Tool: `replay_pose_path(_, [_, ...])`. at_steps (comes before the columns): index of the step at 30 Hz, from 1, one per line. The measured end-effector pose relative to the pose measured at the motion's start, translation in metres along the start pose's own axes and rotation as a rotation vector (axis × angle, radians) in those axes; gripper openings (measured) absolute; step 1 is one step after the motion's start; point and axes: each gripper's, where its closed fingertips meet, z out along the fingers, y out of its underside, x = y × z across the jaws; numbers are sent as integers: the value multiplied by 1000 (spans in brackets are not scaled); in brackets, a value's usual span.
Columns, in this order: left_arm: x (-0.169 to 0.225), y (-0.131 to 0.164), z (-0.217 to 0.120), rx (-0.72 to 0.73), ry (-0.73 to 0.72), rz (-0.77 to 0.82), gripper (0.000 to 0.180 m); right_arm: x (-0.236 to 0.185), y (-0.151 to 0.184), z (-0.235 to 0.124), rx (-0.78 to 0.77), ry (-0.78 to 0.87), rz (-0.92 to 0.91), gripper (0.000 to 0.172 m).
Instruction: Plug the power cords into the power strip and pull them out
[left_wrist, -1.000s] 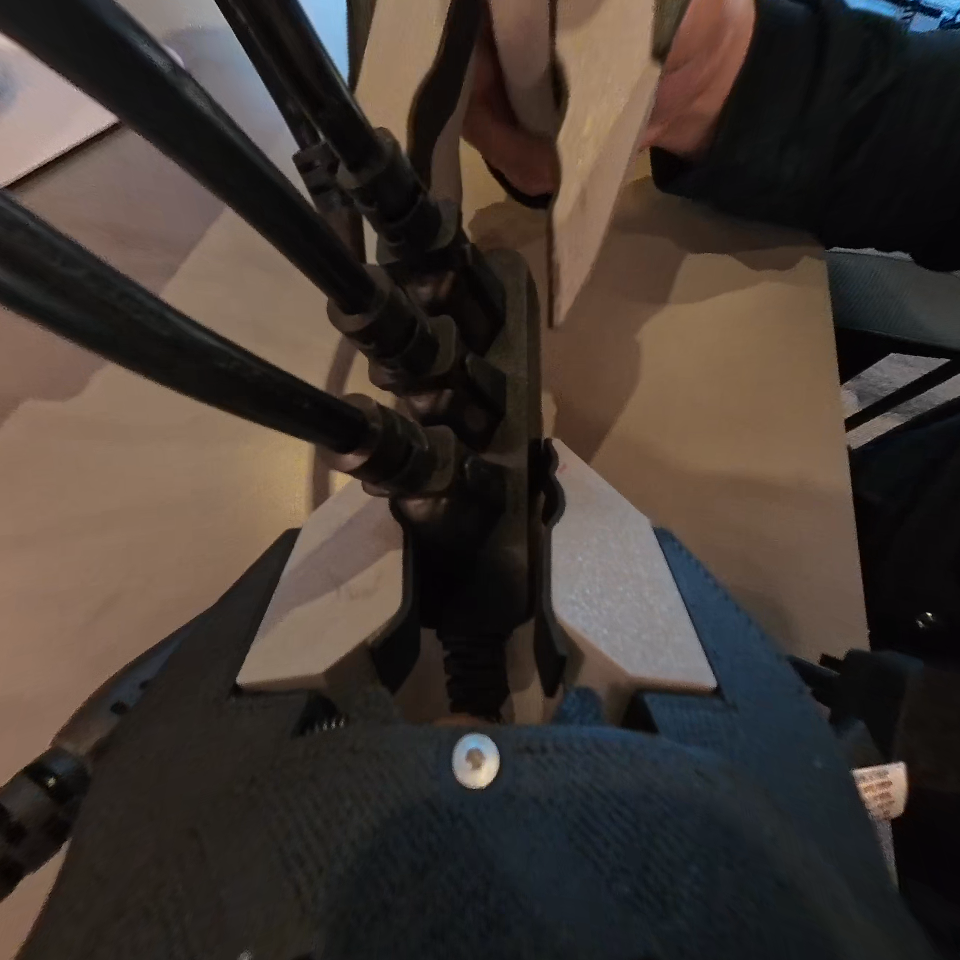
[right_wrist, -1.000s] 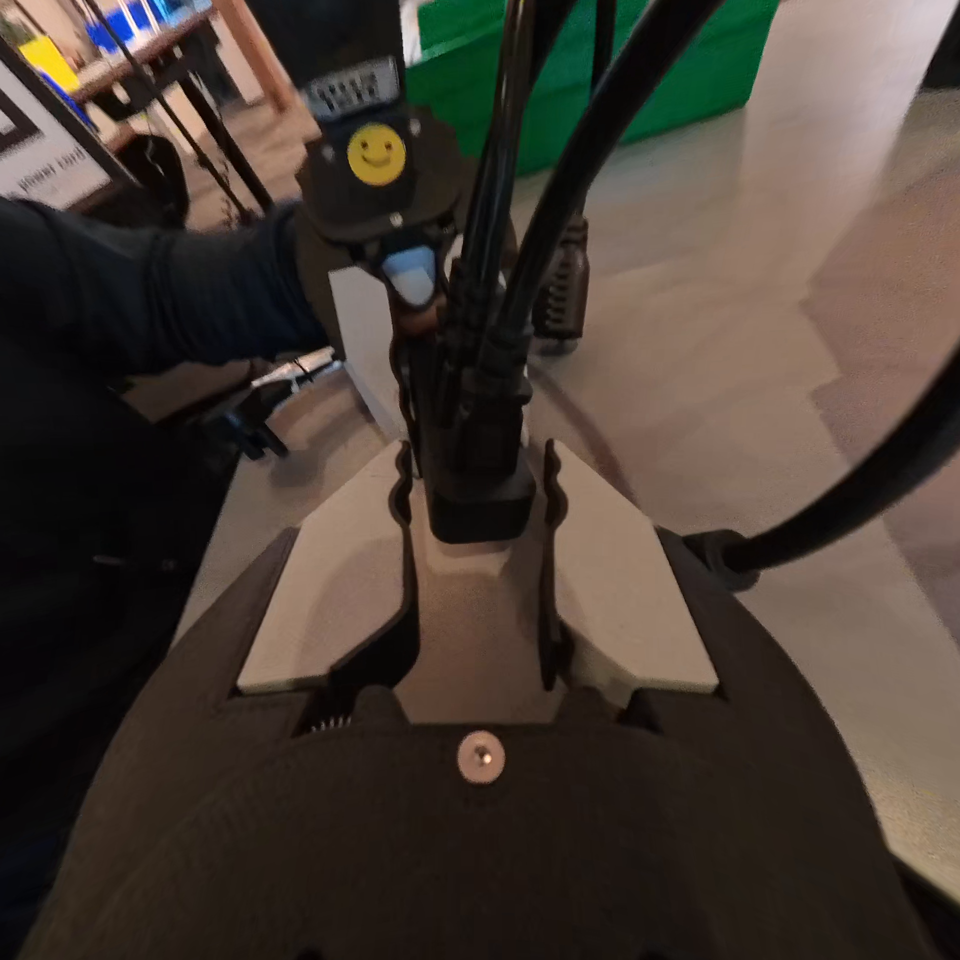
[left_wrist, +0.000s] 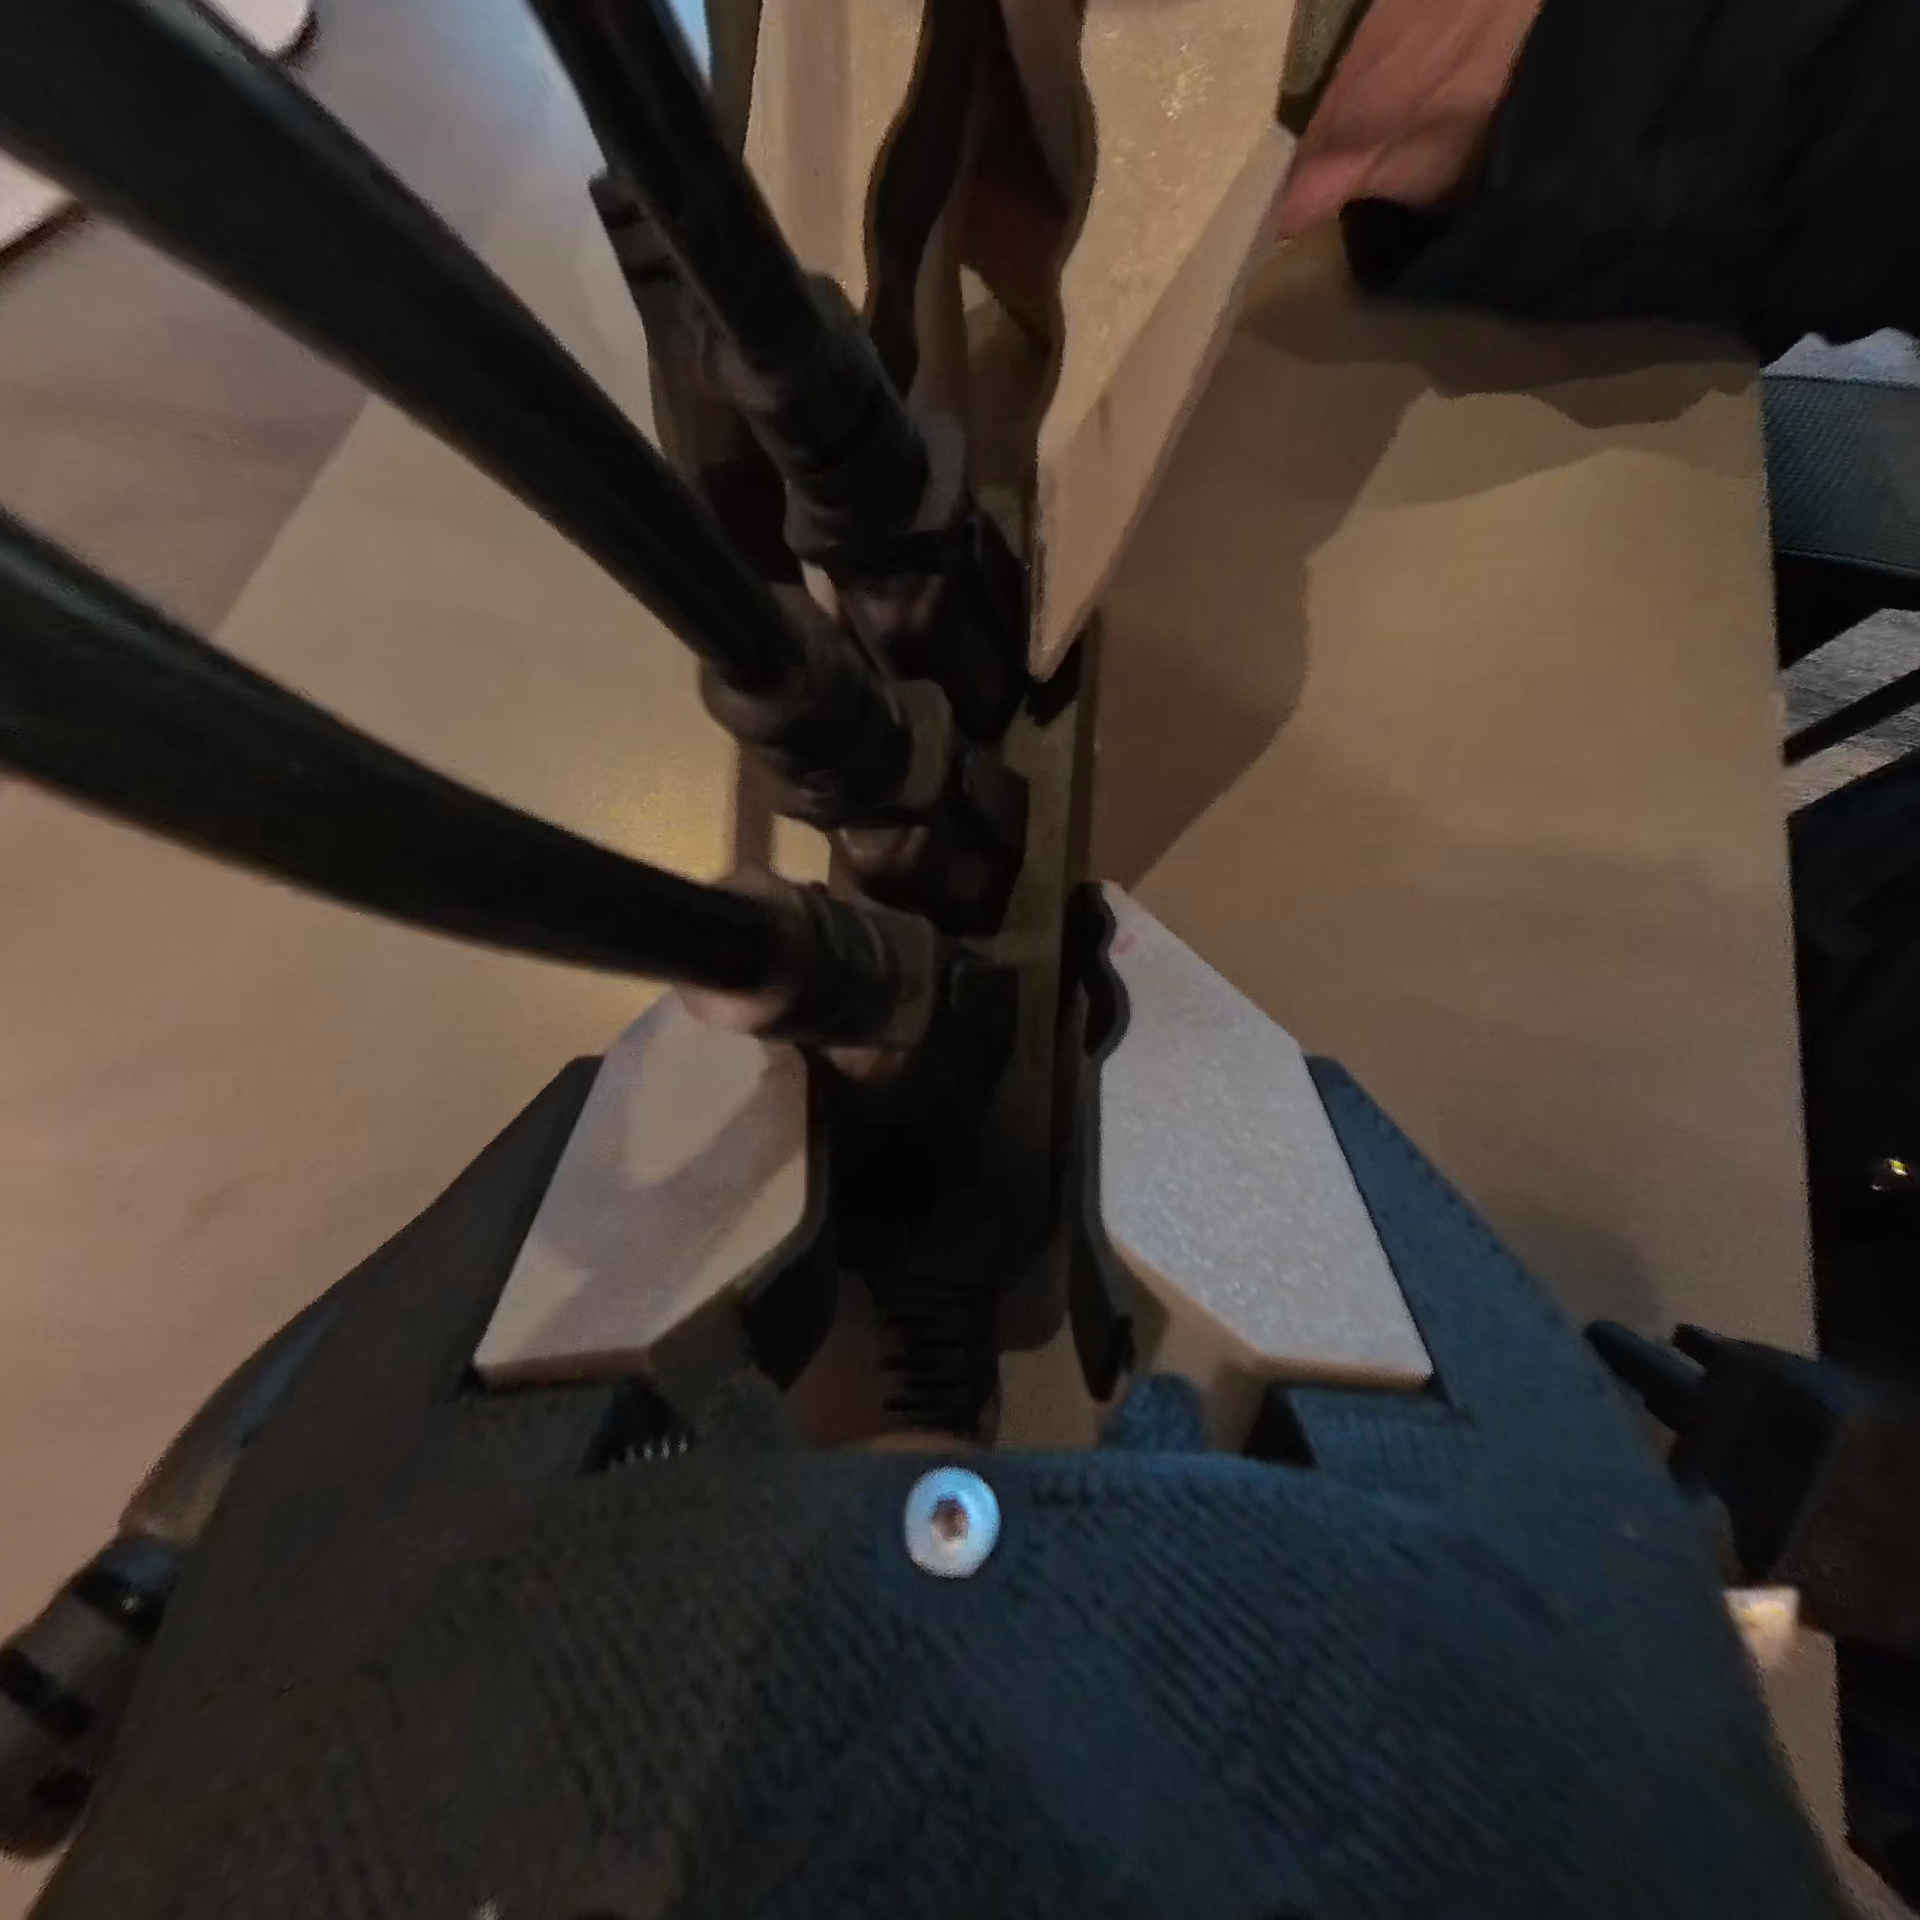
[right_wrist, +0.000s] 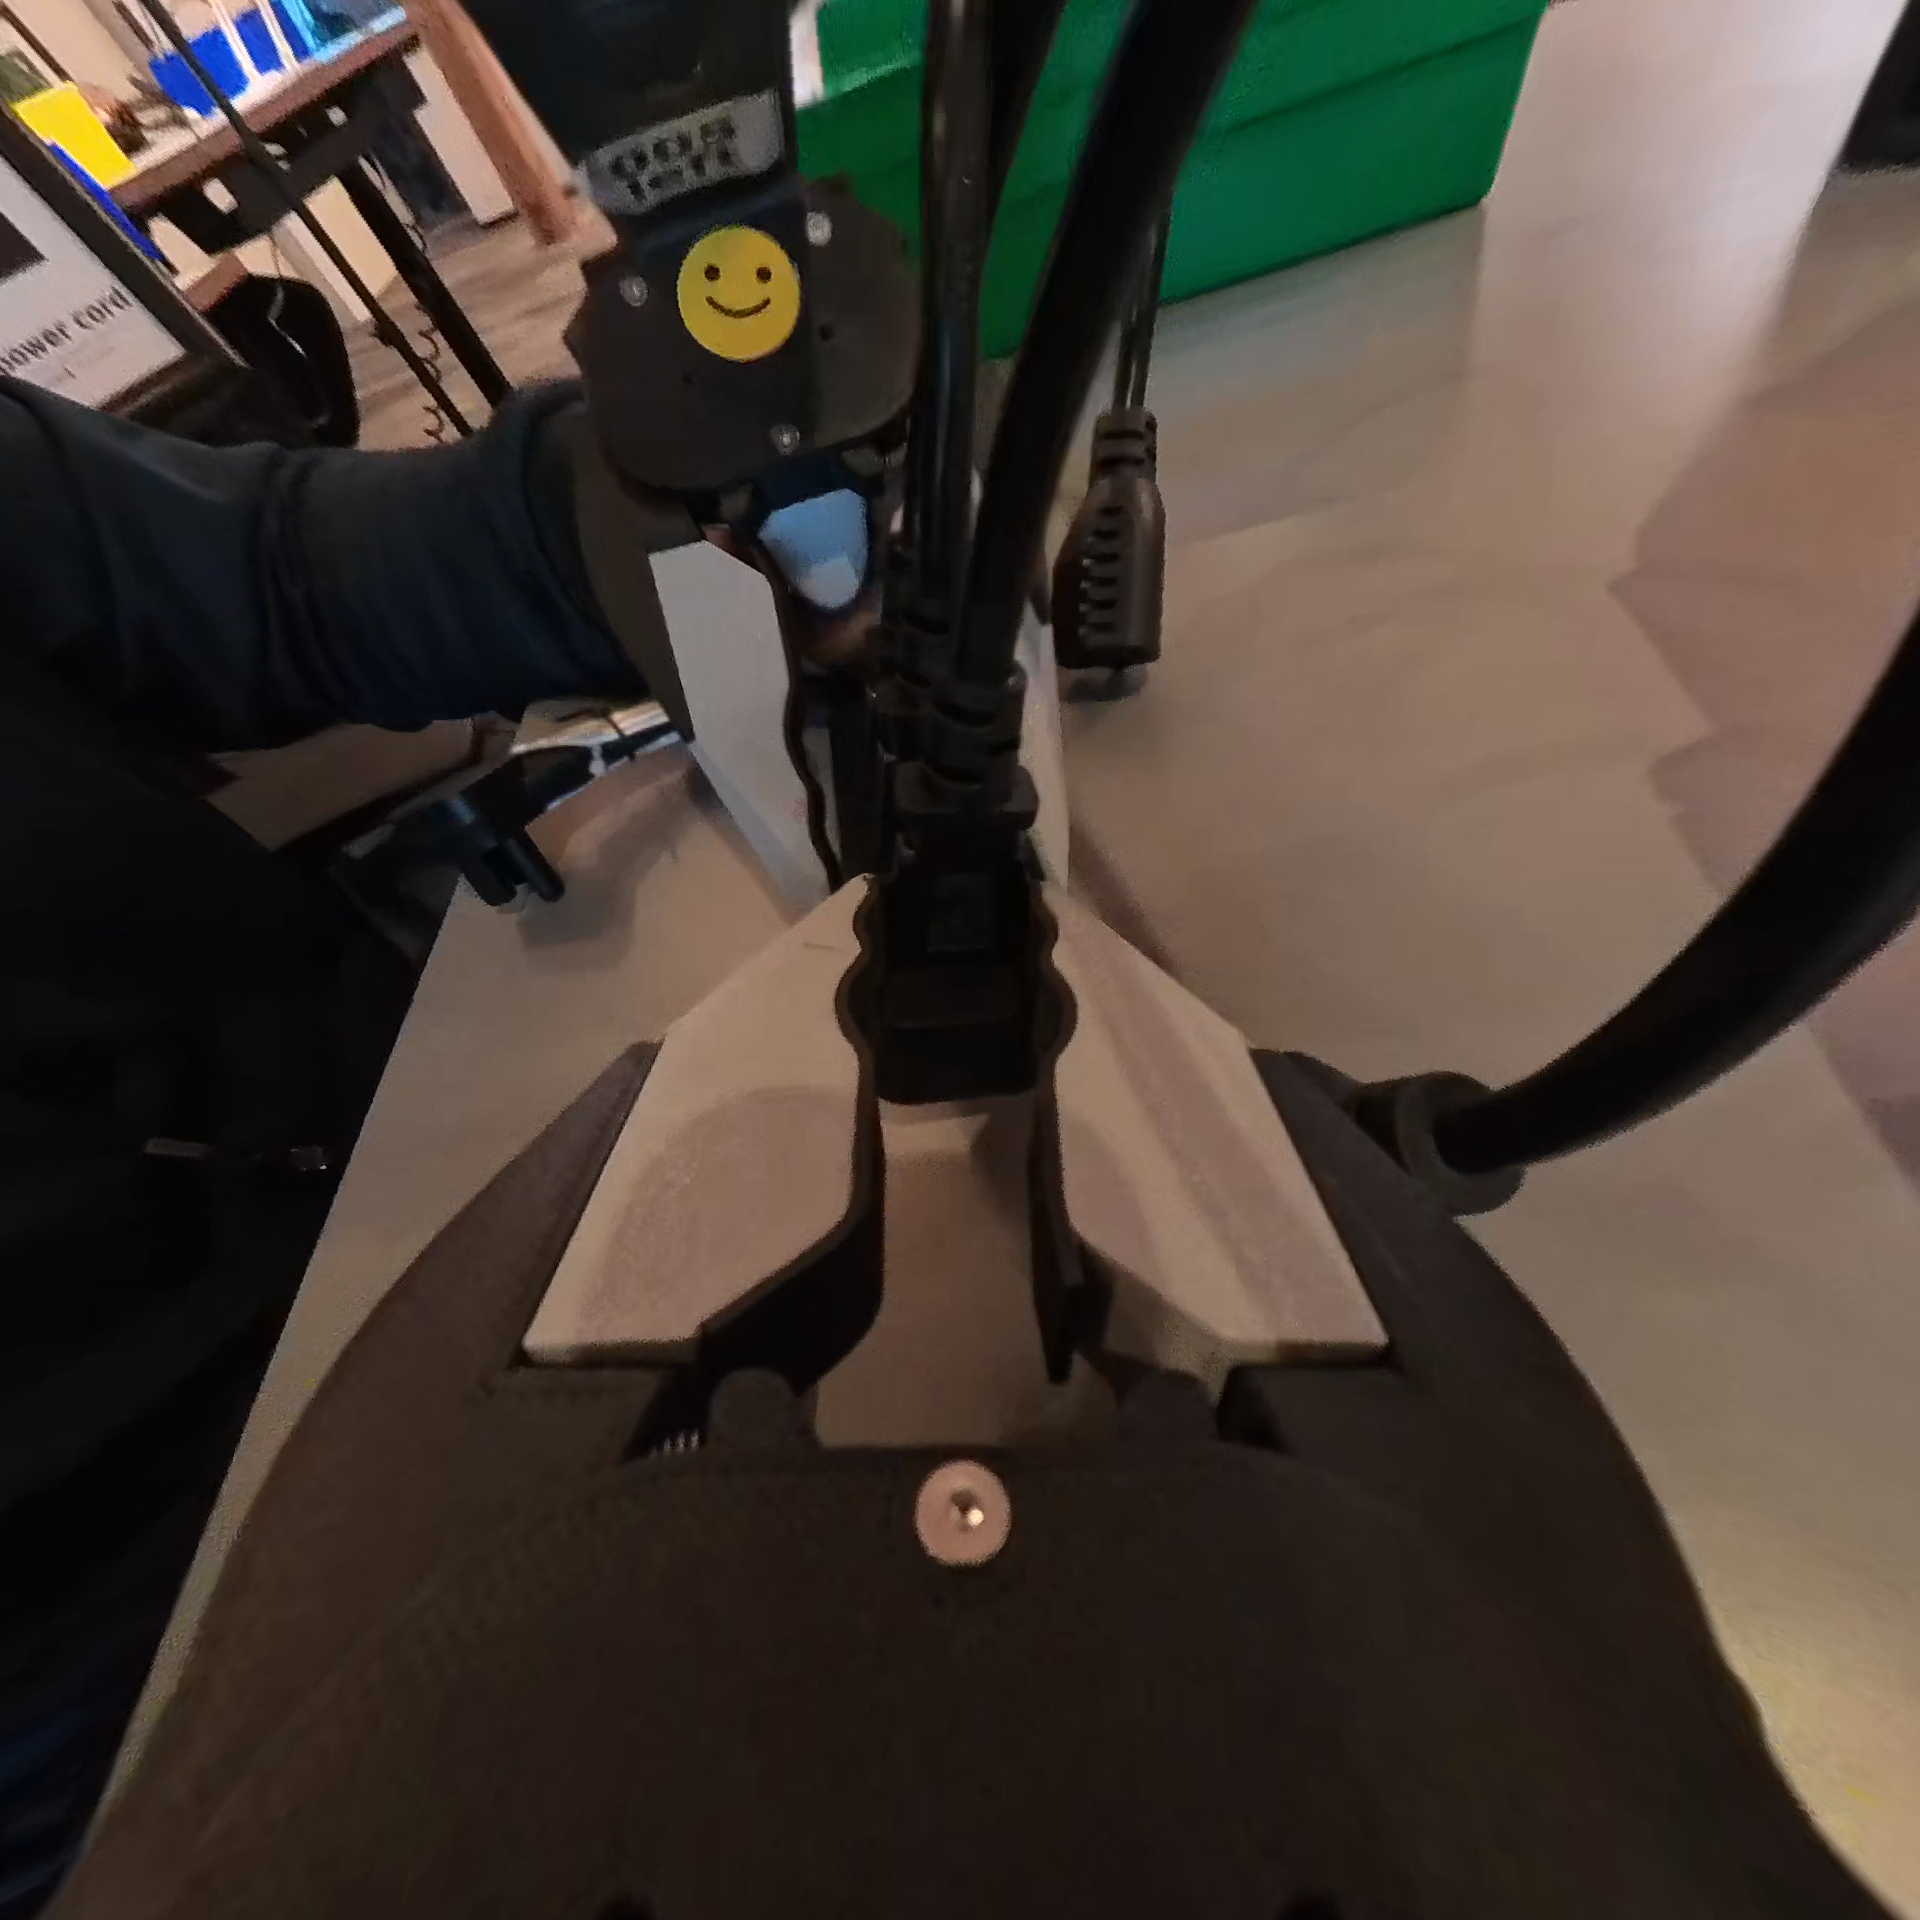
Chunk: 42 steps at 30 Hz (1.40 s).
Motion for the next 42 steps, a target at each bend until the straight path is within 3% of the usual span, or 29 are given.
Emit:
replay_pose_path(9, [-6, 0, 1, -5, 2, -43, 44, 7, 2, 8, -23, 36, 87, 22])
replay_pose_path(14, [-2, -9, -8, 84, 83, -148, 45, 7, -19, 7, 133, -1, 193, 20])
replay_pose_path(36, [-15, -30, -8, 183, -9, -208, 45, 25, -46, -8, 406, -12, 361, 19])
replay_pose_path(42, [-6, -39, -18, 289, 112, -248, 45, 15, -57, -13, 479, -86, 327, 20])
